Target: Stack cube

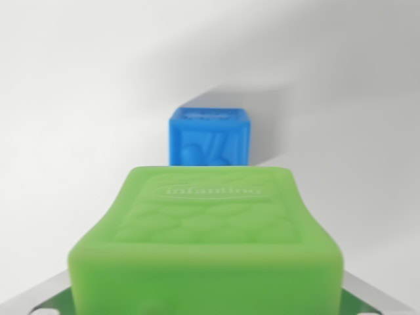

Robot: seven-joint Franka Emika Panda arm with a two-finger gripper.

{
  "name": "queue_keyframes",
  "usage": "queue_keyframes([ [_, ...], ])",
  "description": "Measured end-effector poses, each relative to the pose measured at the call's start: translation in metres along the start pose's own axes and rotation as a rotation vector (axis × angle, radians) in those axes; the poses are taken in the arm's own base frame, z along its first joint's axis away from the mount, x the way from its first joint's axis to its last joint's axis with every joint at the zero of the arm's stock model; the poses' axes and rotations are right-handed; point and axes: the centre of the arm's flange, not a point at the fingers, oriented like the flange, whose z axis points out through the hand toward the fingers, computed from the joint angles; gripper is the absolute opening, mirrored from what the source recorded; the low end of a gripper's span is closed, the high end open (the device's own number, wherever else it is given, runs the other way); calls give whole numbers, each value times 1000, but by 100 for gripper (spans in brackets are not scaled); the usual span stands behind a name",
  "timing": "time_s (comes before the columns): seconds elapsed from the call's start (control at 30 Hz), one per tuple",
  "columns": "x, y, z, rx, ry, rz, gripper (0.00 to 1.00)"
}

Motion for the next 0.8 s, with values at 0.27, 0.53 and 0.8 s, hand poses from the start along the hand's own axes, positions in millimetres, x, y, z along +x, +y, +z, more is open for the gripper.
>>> queue_keyframes([
  [0.27, 0, 0, 24, -2, -1, 1, 0],
  [0.53, 0, 0, 43, -1, -1, 0, 0],
  [0.8, -1, 0, 61, -2, -1, -1, 0],
])
